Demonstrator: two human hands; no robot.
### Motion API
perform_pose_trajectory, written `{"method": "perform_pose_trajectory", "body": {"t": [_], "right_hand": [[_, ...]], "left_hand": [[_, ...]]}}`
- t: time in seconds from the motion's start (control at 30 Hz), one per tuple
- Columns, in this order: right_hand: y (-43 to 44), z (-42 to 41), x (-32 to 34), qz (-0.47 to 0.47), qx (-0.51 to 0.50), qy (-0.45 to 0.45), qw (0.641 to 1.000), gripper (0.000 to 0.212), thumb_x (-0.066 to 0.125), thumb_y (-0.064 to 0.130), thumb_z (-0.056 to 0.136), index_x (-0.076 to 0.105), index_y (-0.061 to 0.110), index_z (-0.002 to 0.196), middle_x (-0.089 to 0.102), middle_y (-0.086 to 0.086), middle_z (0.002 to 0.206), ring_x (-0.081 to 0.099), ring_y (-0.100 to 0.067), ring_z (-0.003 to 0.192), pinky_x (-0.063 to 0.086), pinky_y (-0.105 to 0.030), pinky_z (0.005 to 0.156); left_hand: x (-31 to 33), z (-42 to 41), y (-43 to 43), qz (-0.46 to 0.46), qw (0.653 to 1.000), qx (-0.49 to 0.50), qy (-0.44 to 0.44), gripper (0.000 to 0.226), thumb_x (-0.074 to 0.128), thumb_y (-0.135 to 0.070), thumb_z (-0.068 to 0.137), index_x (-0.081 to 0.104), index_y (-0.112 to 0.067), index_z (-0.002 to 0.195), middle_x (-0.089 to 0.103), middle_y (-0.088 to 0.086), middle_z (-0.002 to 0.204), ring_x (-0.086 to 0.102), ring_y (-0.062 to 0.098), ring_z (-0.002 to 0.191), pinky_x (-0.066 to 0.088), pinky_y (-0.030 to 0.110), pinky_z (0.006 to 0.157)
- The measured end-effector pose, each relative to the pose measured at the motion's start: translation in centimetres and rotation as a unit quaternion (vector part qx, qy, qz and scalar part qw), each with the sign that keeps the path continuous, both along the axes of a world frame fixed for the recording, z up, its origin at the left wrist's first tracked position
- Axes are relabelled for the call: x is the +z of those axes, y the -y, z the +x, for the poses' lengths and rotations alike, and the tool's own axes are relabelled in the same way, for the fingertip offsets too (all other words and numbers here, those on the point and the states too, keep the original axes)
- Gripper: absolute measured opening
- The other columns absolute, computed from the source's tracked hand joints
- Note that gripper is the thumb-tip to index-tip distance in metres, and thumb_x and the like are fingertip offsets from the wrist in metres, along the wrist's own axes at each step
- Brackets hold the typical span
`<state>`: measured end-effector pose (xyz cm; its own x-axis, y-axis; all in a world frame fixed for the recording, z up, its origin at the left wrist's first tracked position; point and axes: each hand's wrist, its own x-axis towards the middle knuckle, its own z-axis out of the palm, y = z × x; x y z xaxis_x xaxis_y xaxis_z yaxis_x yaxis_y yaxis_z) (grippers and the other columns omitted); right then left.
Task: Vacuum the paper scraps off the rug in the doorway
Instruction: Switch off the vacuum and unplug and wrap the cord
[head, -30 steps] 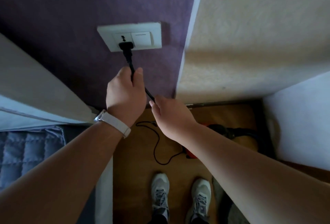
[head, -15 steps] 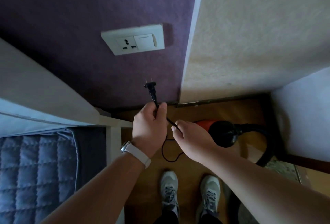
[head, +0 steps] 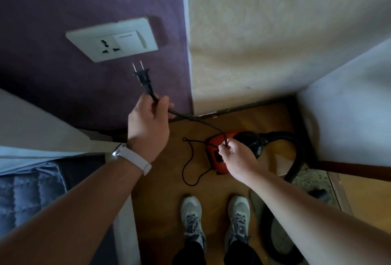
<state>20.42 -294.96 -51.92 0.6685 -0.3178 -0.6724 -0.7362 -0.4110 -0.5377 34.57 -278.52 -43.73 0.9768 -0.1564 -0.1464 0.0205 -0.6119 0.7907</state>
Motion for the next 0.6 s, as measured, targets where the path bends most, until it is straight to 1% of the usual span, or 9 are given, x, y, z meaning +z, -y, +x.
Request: {"method": "perform_pose_trajectory", "body": {"t": [0.07,0.17,0.23,0.3,0.33,0.4,0.47,0.53,0.6], "right_hand": [[1.4,-0.9,0.2,-0.006,-0.035,-0.005,0.999,0.018,0.045,0.039,0.103,0.056,0.027,0.095,0.07,0.005,0.083,0.068,-0.011,0.073,0.055,-0.028,0.063],[3.4,-2.5,0.3,-0.065,-0.018,0.005,0.998,0.027,0.049,0.034,0.103,0.05,0.029,0.076,0.058,0.006,0.061,0.053,-0.005,0.049,0.036,-0.015,0.042],[4.7,-3.4,0.6,-0.088,-0.008,0.009,0.996,0.02,0.051,0.032,0.102,0.057,0.026,0.085,0.056,0.009,0.062,0.05,-0.003,0.046,0.035,-0.014,0.04],[5.8,-4.4,0.9,-0.11,0.024,0.02,0.993,0.022,0.051,0.031,0.102,0.066,0.017,0.109,0.061,0.009,0.079,0.055,-0.002,0.058,0.037,-0.01,0.045],[6.4,-4.8,0.9,-0.121,0.043,0.034,0.991,0.027,0.051,0.03,0.102,0.067,0.013,0.115,0.061,0.007,0.087,0.055,-0.003,0.068,0.037,-0.009,0.051],[7.4,-5.5,1.2,-0.14,0.072,0.077,0.984,0.027,0.052,0.028,0.102,0.069,0.008,0.108,0.056,0.007,0.084,0.052,-0.008,0.078,0.041,-0.014,0.067],[8.3,-6.2,1.2,-0.145,0.092,0.095,0.981,0.026,0.052,0.027,0.102,0.069,0.007,0.105,0.056,0.007,0.085,0.055,-0.015,0.09,0.04,-0.021,0.078],[9.2,-6.5,1.2,-0.122,0.091,0.089,0.984,0.026,0.051,0.027,0.103,0.068,0.009,0.109,0.059,0.007,0.092,0.058,-0.016,0.098,0.038,-0.017,0.076],[9.9,-6.7,1.4,-0.101,0.103,0.089,0.986,0.025,0.05,0.029,0.103,0.069,0.013,0.105,0.058,0.01,0.089,0.058,-0.008,0.087,0.04,-0.017,0.07]], "left_hand": [[-2.0,-0.3,0.3,0.036,0.999,-0.009,-0.019,0.015,0.046,-0.03,0.101,0.057,-0.025,0.092,0.07,-0.009,0.085,0.068,-0.001,0.069,0.053,0.024,0.065],[-5.1,-0.4,1.2,0.091,0.985,0.013,-0.143,0.019,0.05,-0.032,0.096,0.061,-0.022,0.085,0.072,-0.003,0.076,0.07,0.014,0.068,0.06,0.037,0.07],[-7.0,-0.8,1.8,0.108,0.966,0.036,-0.234,0.023,0.054,-0.028,0.09,0.066,-0.013,0.079,0.073,0.003,0.071,0.071,0.02,0.064,0.06,0.038,0.069],[-8.6,-1.7,2.5,0.106,0.945,0.052,-0.305,0.024,0.056,-0.027,0.088,0.068,-0.006,0.082,0.074,0.007,0.072,0.07,0.018,0.059,0.055,0.03,0.056],[-9.4,-2.3,2.8,0.107,0.936,0.056,-0.329,0.026,0.056,-0.028,0.087,0.067,-0.005,0.085,0.073,0.008,0.072,0.069,0.018,0.057,0.051,0.027,0.05],[-10.5,-3.2,3.6,0.14,0.927,0.036,-0.345,0.032,0.054,-0.035,0.085,0.066,-0.005,0.09,0.073,0.01,0.076,0.068,0.02,0.062,0.049,0.029,0.052],[-11.1,-4.1,4.7,0.198,0.922,0.008,-0.331,0.04,0.055,-0.042,0.084,0.06,-0.006,0.103,0.069,0.01,0.091,0.066,0.026,0.079,0.051,0.035,0.064],[-10.3,-5.4,6.3,0.201,0.924,-0.026,-0.325,0.036,0.057,-0.042,0.089,0.053,-0.015,0.111,0.061,0.005,0.103,0.061,0.024,0.09,0.051,0.038,0.073],[-8.9,-6.9,8.1,0.126,0.943,-0.106,-0.289,0.025,0.052,-0.047,0.094,0.059,-0.024,0.103,0.063,-0.001,0.1,0.059,0.016,0.088,0.052,0.038,0.078]]}}
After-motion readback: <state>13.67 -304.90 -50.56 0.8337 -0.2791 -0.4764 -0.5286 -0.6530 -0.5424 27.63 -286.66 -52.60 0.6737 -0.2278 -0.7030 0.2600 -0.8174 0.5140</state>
